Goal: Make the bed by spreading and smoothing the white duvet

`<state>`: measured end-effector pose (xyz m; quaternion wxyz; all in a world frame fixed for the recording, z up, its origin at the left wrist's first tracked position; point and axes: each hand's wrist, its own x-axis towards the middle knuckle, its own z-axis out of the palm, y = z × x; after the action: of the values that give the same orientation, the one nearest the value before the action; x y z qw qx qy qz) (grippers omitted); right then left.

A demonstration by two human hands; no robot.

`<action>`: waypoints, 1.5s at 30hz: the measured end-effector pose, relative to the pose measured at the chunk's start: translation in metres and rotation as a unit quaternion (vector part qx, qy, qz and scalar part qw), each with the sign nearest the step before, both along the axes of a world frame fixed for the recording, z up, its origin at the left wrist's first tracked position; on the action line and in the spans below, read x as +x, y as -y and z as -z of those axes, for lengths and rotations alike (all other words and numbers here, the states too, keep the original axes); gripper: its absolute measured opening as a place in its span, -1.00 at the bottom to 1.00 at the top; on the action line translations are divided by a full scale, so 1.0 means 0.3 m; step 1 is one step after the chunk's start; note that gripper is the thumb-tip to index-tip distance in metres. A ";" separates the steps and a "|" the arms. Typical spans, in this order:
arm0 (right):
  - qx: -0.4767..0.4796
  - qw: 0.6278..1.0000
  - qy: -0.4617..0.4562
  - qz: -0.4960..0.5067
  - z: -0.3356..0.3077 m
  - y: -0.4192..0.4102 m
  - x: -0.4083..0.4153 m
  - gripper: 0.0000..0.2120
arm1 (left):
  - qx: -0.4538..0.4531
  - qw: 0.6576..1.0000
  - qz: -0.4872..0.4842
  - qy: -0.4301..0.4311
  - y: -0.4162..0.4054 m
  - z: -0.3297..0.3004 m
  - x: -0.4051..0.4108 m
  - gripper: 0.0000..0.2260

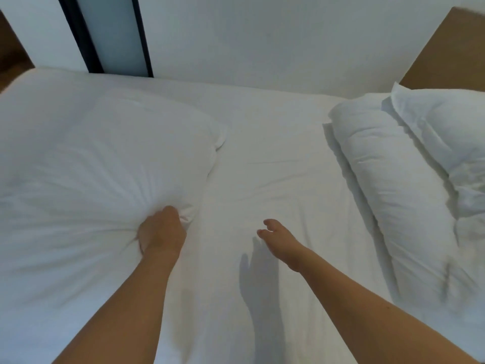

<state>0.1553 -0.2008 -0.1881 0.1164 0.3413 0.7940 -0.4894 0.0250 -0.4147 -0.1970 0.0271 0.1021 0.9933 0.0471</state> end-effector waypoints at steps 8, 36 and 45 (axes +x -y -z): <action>-0.063 0.993 0.009 0.103 -0.074 -0.195 0.082 -0.59 | 0.168 0.985 -0.021 0.018 -0.231 -0.184 0.041 -0.80; 0.101 0.994 -0.034 0.034 -0.100 -0.164 0.131 -0.43 | 0.212 0.954 -0.196 0.077 -0.266 -0.113 0.406 -0.09; 0.262 0.939 -0.185 0.124 -0.400 -0.308 0.136 -0.53 | 0.425 0.887 -0.137 -0.114 -0.432 -0.419 0.318 -0.86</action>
<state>0.1962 -0.1084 -0.0680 -0.1877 0.3584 0.8531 -0.3294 0.1203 -0.2852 -0.0712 -0.1389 -0.0289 0.8785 0.4563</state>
